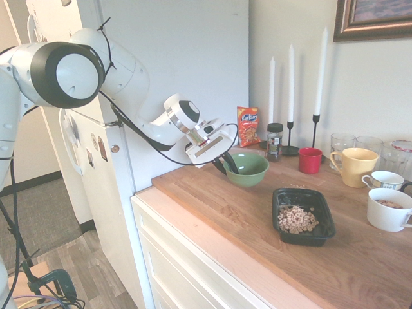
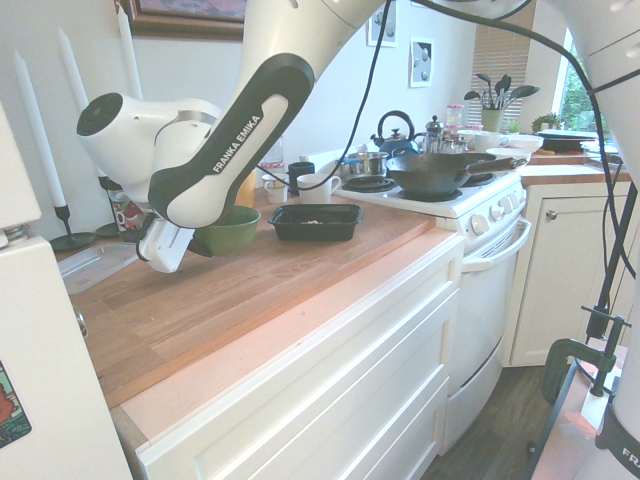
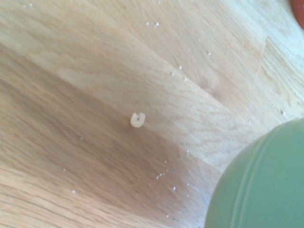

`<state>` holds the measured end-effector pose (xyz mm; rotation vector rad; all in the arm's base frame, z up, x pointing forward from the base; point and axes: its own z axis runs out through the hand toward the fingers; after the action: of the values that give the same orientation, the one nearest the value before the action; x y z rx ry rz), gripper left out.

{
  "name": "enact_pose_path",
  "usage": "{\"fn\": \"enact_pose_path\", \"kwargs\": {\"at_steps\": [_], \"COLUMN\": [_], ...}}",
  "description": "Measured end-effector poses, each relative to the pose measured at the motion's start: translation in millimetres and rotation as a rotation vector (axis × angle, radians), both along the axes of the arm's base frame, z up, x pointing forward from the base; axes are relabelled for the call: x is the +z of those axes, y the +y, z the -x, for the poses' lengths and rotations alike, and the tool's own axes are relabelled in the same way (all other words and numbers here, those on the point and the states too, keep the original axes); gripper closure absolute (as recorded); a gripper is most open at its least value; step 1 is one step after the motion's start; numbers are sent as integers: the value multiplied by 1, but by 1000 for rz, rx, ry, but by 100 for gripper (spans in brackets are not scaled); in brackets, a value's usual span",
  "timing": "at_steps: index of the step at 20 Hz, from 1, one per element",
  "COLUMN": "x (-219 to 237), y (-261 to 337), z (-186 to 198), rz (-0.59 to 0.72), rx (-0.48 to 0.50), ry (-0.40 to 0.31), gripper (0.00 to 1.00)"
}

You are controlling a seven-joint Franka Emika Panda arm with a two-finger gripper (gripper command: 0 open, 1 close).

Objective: Pour the cereal into the box

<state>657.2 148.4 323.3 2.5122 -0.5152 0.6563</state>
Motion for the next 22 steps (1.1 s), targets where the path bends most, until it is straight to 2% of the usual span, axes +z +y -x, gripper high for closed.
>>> {"fn": "enact_pose_path", "kwargs": {"at_steps": [3,6,14,15,22], "x": [-4,-38,-38,-38,-32], "y": [0,1,3,3,-2], "z": [1,-1,-4,-4,-8], "rz": [2,11,10,8,-47], "rx": [-5,-1,-5,-8,-60], "ry": [12,37,36,35,29], "gripper": [100,100,100,0,0]}}
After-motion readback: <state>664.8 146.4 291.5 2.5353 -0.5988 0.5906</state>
